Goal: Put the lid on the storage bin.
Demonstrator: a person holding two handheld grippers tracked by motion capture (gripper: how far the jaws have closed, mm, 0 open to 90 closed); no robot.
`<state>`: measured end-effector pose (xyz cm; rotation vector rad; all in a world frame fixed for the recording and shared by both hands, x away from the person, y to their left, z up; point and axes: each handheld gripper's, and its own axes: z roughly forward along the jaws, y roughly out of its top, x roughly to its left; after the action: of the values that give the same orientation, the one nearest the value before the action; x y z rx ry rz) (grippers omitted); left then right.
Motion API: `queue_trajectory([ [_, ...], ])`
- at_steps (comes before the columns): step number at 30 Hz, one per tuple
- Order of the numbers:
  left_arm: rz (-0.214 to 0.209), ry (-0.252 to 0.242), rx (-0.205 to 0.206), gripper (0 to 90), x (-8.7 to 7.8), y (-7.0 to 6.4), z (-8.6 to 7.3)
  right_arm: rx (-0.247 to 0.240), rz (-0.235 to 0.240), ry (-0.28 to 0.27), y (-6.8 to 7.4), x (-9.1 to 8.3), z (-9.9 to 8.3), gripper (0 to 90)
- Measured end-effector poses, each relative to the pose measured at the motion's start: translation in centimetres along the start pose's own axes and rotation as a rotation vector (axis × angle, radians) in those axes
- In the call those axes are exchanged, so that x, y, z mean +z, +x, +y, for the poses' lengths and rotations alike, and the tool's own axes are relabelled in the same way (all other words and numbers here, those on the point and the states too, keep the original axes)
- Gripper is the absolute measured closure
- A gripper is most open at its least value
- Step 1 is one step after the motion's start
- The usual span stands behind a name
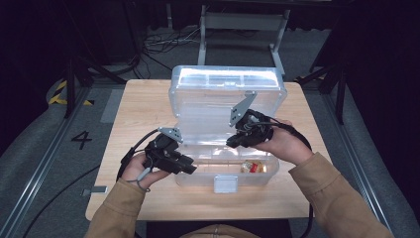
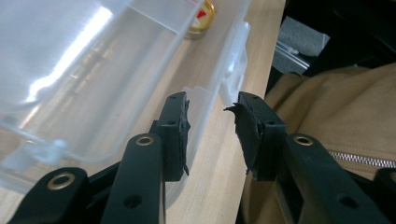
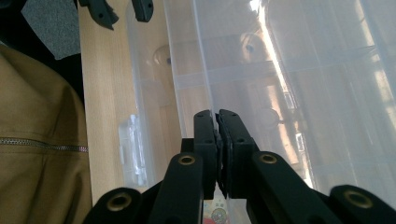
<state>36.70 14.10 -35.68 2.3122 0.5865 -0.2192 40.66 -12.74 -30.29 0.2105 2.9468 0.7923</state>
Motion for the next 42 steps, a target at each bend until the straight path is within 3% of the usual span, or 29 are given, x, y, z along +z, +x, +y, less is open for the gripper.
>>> queue_trajectory([
  [8, -0.024, -0.088, -0.022, 65.2, -1.4, 0.3, 0.0, 0.007, 0.001, -0.013, 0.0, 0.0, -0.1, 86.5],
  [14, 0.002, -0.178, -0.04, 73.9, -2.8, 0.6, 0.0, 0.009, -0.003, -0.022, 0.1, 0.1, -0.2, 86.4],
  [16, 0.003, -0.191, -0.039, 74.5, -3.0, 0.6, 0.0, 0.01, -0.004, -0.017, 0.1, 0.0, -0.3, 86.4],
  [19, 0.014, -0.247, -0.051, 74.2, -3.7, 0.7, 0.1, 0.006, -0.005, -0.021, 0.1, 0.0, -0.3, 86.4],
  [27, 0.097, -0.346, -0.078, 78.0, -5.0, 0.7, 0.0, 0.009, -0.007, -0.035, 0.2, 0.1, -0.5, 86.4],
  [32, 0.119, -0.367, -0.087, 78.1, -5.3, 0.7, 0.1, 0.01, -0.003, -0.04, 0.2, 0.1, -0.6, 86.4],
  [42, 0.227, -0.44, -0.095, 82.0, -5.9, 0.4, 0.6, 0.01, -0.003, -0.053, 0.4, 0.2, -0.8, 86.3],
])
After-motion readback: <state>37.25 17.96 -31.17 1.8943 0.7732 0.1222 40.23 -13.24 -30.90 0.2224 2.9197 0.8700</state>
